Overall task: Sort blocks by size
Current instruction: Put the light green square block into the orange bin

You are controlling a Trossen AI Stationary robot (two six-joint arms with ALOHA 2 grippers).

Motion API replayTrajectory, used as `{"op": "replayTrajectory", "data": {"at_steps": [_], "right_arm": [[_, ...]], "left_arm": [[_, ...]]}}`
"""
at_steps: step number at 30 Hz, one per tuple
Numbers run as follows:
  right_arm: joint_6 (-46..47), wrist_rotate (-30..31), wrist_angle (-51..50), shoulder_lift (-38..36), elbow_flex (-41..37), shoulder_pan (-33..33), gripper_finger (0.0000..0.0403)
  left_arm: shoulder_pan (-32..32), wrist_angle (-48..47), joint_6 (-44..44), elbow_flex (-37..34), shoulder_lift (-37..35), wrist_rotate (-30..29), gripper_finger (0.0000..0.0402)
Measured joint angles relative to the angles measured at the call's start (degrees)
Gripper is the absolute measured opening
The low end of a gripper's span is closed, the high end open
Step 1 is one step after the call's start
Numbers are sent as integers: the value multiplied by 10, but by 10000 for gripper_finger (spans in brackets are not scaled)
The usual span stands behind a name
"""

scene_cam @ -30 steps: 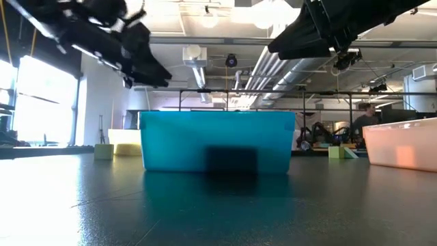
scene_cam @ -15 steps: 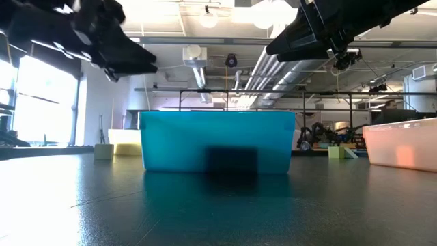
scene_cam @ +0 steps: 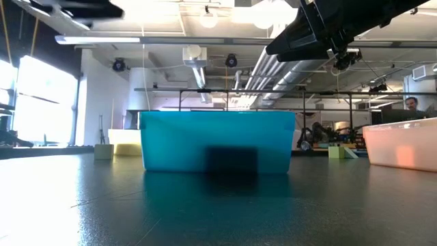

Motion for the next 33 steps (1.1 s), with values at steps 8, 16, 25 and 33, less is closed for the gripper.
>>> {"op": "replayTrajectory", "data": {"at_steps": [8,16,25,33], "right_arm": [[-1,0,0,0,0,0,245],[0,0,2,0,0,0,245],[-2,0,7,0,0,0,245],[-4,0,7,0,0,0,245]], "left_arm": [[-94,-143,-104,36,4,105,181],[-135,-183,-309,36,28,198,182],[-153,-167,-363,36,154,243,182],[-153,-137,-381,36,218,304,182]]}}
